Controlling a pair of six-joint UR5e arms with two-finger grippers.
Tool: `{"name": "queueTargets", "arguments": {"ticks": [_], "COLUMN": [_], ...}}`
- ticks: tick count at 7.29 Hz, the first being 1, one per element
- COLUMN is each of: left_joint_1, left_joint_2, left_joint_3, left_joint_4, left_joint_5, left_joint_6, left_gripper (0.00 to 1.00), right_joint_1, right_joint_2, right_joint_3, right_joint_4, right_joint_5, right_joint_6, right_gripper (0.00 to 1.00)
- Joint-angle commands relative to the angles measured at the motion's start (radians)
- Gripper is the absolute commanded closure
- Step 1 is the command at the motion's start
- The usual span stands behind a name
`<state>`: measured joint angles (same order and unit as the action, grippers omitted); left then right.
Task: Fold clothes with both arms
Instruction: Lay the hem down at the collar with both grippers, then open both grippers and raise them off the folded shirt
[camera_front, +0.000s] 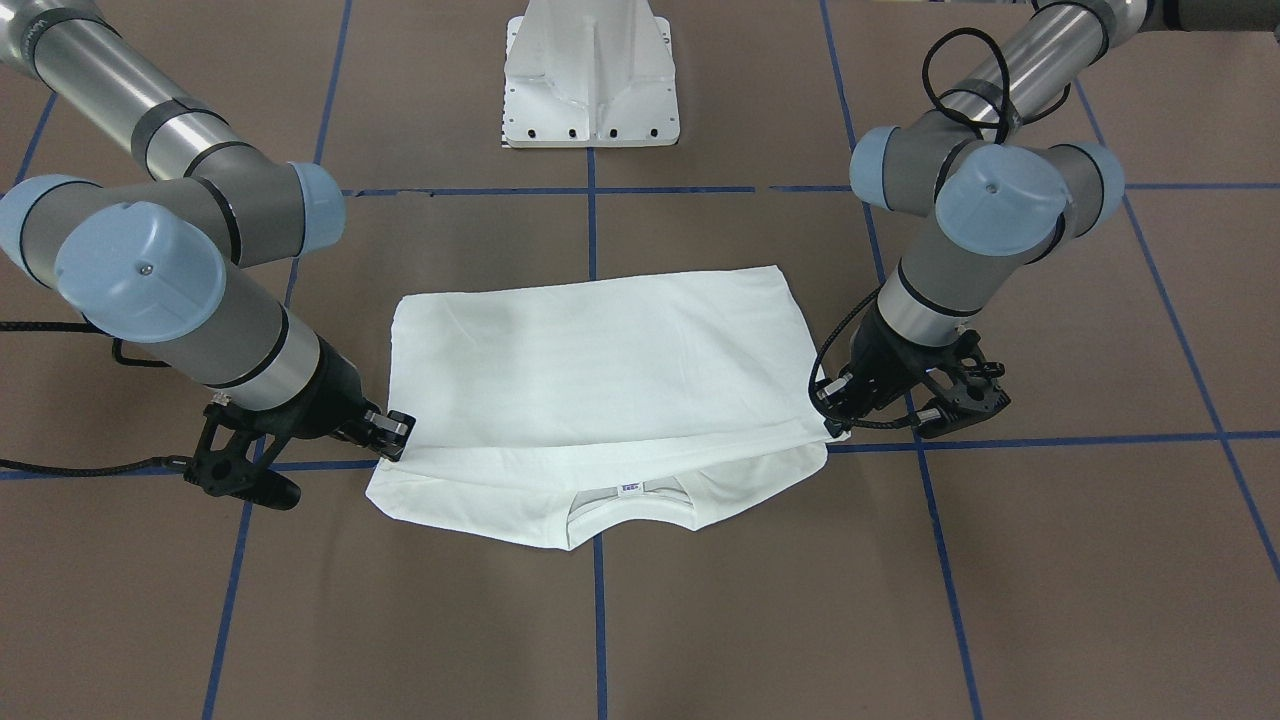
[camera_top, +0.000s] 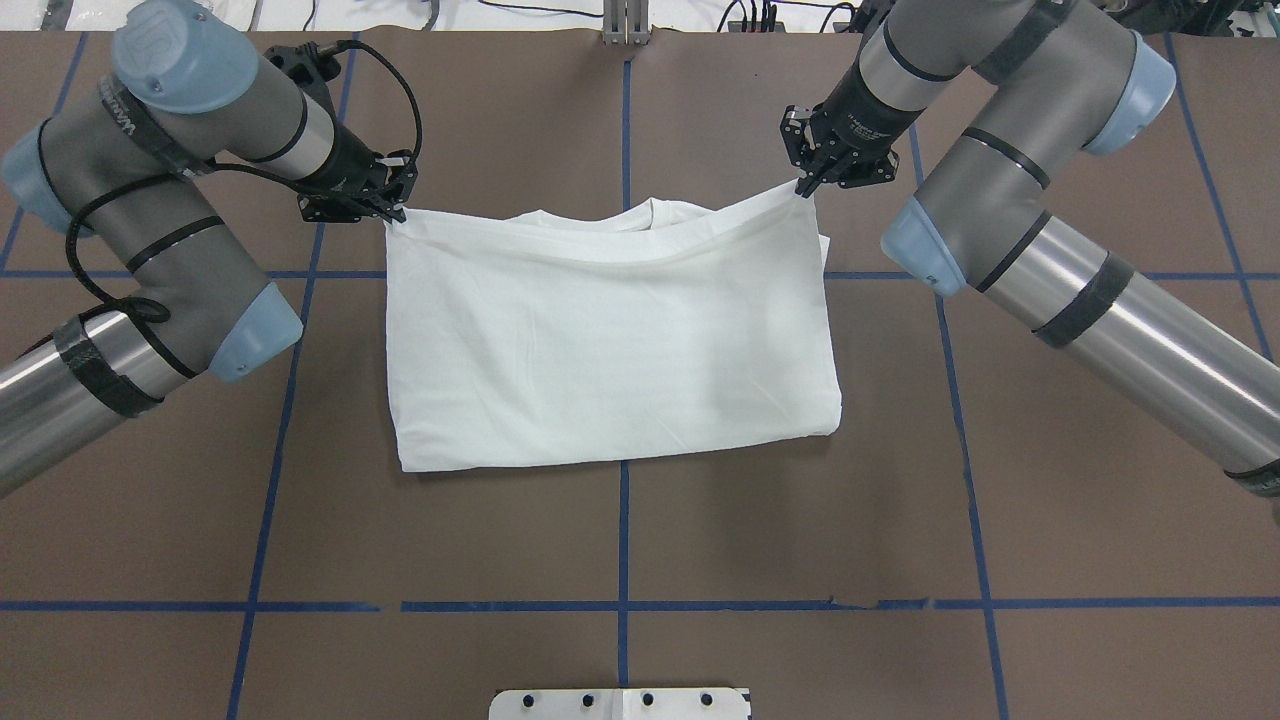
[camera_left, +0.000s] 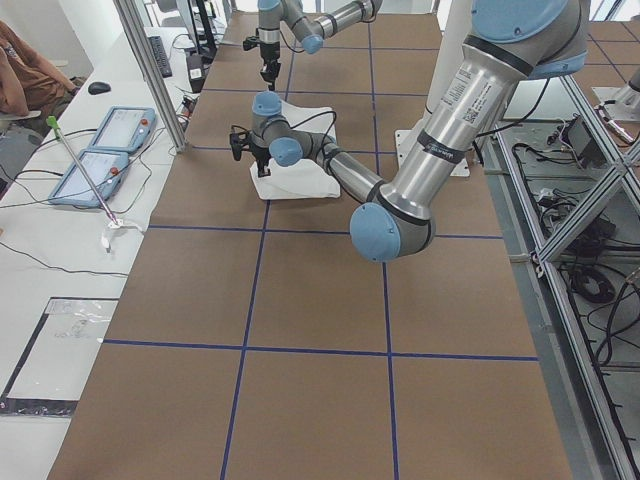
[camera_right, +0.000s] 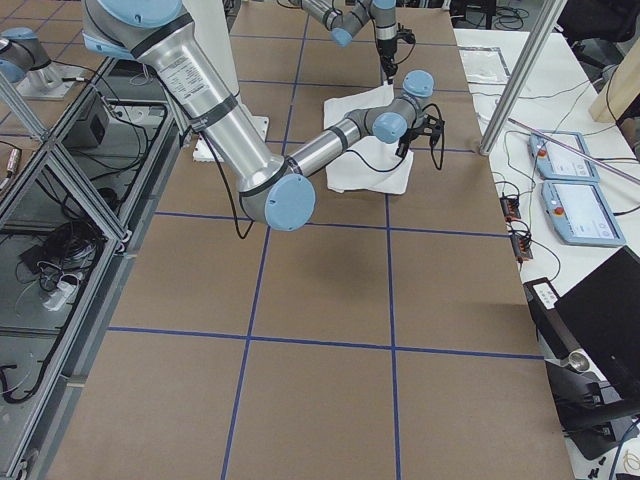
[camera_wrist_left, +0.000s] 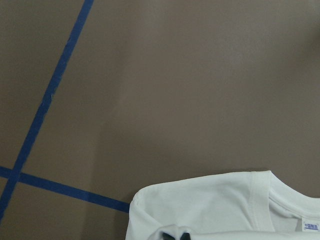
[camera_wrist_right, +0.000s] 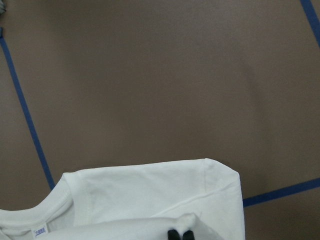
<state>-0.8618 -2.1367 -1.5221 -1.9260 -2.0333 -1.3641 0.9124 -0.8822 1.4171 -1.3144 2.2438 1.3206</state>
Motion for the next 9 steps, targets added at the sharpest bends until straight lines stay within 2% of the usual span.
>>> {"name": "queueTargets", "arguments": {"ticks": [1,2,4,5,6,7,8,9], "left_joint_1": [0.001,0.001,0.0,0.0,0.0,0.0,0.0,0.0], "left_joint_2": [-0.002,-0.012,-0.014,-0.025,-0.025,-0.025,-0.025,-0.02], "left_joint_3": [0.01,0.008,-0.001,-0.003,-0.015,-0.023,-0.026,-0.029], "left_joint_4": [-0.001,-0.001,-0.001,-0.002,-0.002,-0.001,0.001,0.001], "left_joint_5": [0.004,0.004,0.004,0.002,0.002,0.002,0.002,0.002], "left_joint_6": [0.002,0.0,0.003,0.007,0.008,0.007,0.004,0.005], "left_gripper": [0.26,0.0,0.0,0.0,0.0,0.0,0.0,0.0], "right_joint_1": [-0.012,-0.024,-0.027,-0.033,-0.068,-0.134,-0.177,-0.196], "right_joint_2": [0.002,0.002,0.0,-0.013,-0.059,-0.154,-0.249,-0.294], "right_joint_3": [-0.001,0.0,0.002,0.043,0.143,0.261,0.381,0.403], "right_joint_4": [0.001,0.003,0.004,0.003,-0.006,-0.006,-0.012,-0.011], "right_joint_5": [-0.009,-0.022,-0.038,-0.038,-0.042,-0.099,-0.119,-0.134], "right_joint_6": [-0.003,-0.001,-0.044,-0.043,-0.025,0.038,0.052,0.068], "right_gripper": [0.73,0.01,0.0,0.0,0.0,0.0,0.0,0.0]}}
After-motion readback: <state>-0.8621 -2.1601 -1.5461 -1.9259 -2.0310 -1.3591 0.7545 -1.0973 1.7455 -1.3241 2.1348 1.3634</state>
